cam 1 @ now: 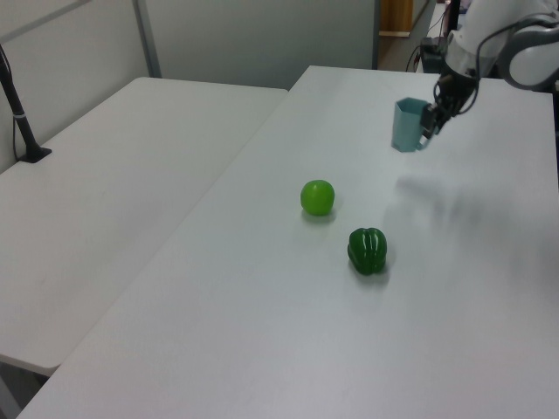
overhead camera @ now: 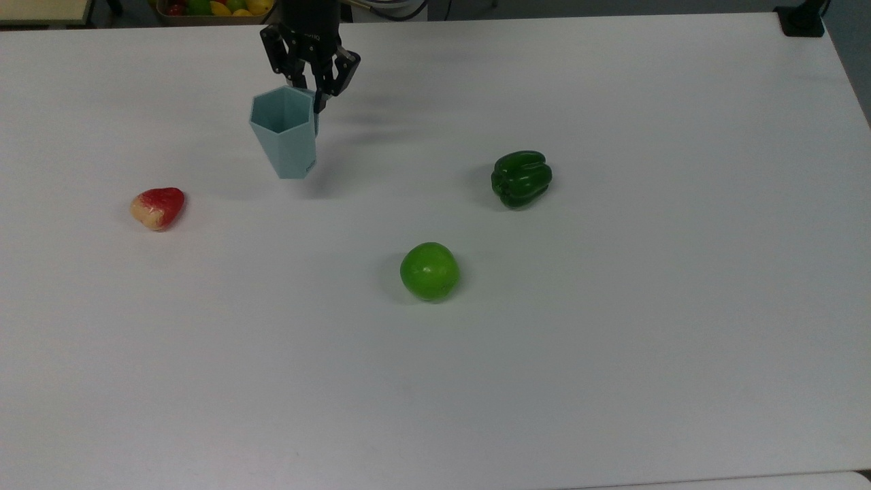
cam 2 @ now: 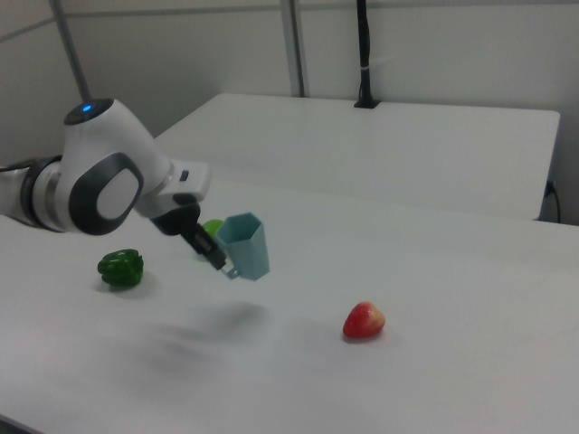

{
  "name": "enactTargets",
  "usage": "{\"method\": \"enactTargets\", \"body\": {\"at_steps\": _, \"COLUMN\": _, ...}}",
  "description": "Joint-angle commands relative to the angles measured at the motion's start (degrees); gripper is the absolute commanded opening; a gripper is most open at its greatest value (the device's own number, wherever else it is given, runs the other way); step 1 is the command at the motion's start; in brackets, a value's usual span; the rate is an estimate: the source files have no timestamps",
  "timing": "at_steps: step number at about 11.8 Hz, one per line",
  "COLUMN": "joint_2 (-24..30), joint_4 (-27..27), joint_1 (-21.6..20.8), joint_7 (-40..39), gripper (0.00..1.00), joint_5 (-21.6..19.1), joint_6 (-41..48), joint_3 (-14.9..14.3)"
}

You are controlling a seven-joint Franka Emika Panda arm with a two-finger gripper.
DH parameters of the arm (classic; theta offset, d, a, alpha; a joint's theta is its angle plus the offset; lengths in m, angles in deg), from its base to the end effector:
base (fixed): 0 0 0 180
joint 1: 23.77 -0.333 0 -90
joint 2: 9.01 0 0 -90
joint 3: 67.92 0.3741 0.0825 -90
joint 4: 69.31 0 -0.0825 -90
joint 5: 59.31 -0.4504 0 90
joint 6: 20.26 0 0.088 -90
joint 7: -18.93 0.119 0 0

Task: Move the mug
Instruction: 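Drag the held mug across the table toward the green apple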

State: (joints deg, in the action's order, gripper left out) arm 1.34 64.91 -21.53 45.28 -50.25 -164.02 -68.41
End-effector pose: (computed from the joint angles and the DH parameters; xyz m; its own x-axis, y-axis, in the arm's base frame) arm 0.5565 -0.0265 0.4513 0.8601 -0.3663 0.3549 -0.3806 -0.9242 -0.0316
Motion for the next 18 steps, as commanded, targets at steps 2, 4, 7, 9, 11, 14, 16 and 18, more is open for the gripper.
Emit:
{"method": "enactTargets", "body": {"at_steps": 2, "joint_2": -17.07, "joint_4": -18.79, "joint_1": 1.71, "joint_7": 2.40, "gripper": 0.14, "joint_5": 0.08, "joint_6": -1.34, "joint_3": 0.14}}
{"method": "enactTargets", "body": {"at_steps": 4, "joint_2": -23.76, "joint_4": -24.16, "joint_1": 2.07, "joint_7": 2.40, "gripper": 0.14, "joint_5": 0.08, "joint_6": -1.43, "joint_3": 0.14}}
{"method": "enactTargets", "body": {"at_steps": 7, "joint_2": -28.43, "joint_4": -25.77, "joint_1": 2.24, "joint_7": 2.22, "gripper": 0.14, "joint_5": 0.78, "joint_6": -1.52, "joint_3": 0.14}}
{"method": "enactTargets", "body": {"at_steps": 9, "joint_2": -29.59, "joint_4": -25.95, "joint_1": 2.24, "joint_7": 2.22, "gripper": 0.14, "joint_5": 1.05, "joint_6": -1.61, "joint_3": 0.23}}
{"method": "enactTargets", "body": {"at_steps": 11, "joint_2": -29.68, "joint_4": -26.12, "joint_1": 2.24, "joint_7": 2.13, "gripper": 0.33, "joint_5": 1.05, "joint_6": -1.61, "joint_3": 0.31}}
{"method": "enactTargets", "body": {"at_steps": 14, "joint_2": -29.41, "joint_4": -26.12, "joint_1": 2.24, "joint_7": 2.22, "gripper": 1.00, "joint_5": 1.05, "joint_6": -1.43, "joint_3": 0.40}}
{"method": "enactTargets", "body": {"at_steps": 16, "joint_2": -27.06, "joint_4": -25.95, "joint_1": 2.33, "joint_7": 2.40, "gripper": 1.00, "joint_5": 0.87, "joint_6": -0.82, "joint_3": 0.75}}
{"method": "enactTargets", "body": {"at_steps": 18, "joint_2": -22.14, "joint_4": -25.68, "joint_1": 2.24, "joint_7": 2.14, "gripper": 1.00, "joint_5": 0.43, "joint_6": 5.55, "joint_3": 1.54}}
